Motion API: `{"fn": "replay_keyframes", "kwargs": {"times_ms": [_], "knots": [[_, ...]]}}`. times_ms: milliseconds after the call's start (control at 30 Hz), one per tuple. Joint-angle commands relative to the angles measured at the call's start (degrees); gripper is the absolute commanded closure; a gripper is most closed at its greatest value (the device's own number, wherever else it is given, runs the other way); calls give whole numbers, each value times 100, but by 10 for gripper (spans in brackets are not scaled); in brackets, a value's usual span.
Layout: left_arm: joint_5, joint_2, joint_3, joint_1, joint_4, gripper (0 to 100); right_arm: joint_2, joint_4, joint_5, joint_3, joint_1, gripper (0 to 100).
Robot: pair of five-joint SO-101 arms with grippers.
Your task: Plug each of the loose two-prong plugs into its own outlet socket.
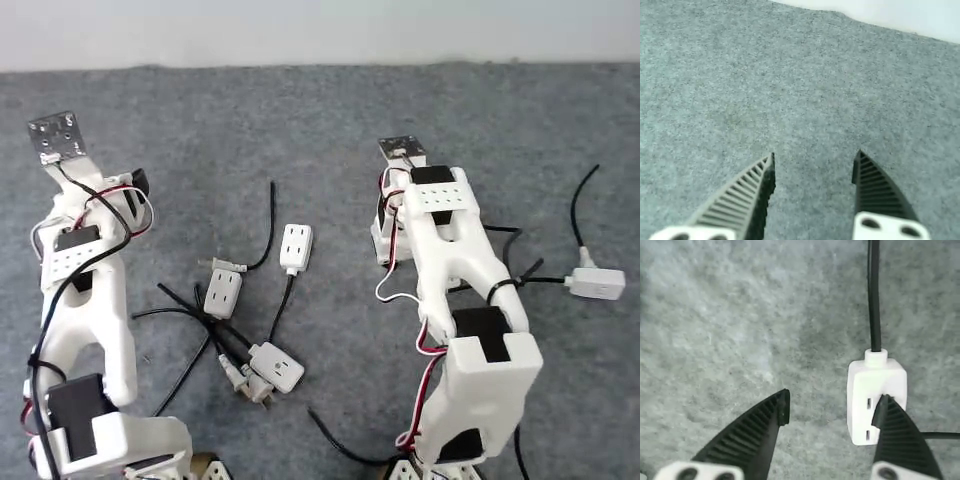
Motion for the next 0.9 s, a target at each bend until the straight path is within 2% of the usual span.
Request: {"fn": "replay_keyframes", "kwargs": {"times_ms": [0,300,533,733,867], "knots": [[26,-105,-84,18,-141,754,-435,374,79,-141,-268,713],[18,-79,-84,18,-141,754,-1349,1490,35,-607,-1727,713],[18,-62,-84,18,-246,754,-1974,2237,1037,-378,-2642,713],[18,-70,-84,9,-237,754,-1824,1314,1257,800,-3187,713],[18,-62,-84,0,-246,754,-1569,910,1204,976,-3591,713]]}}
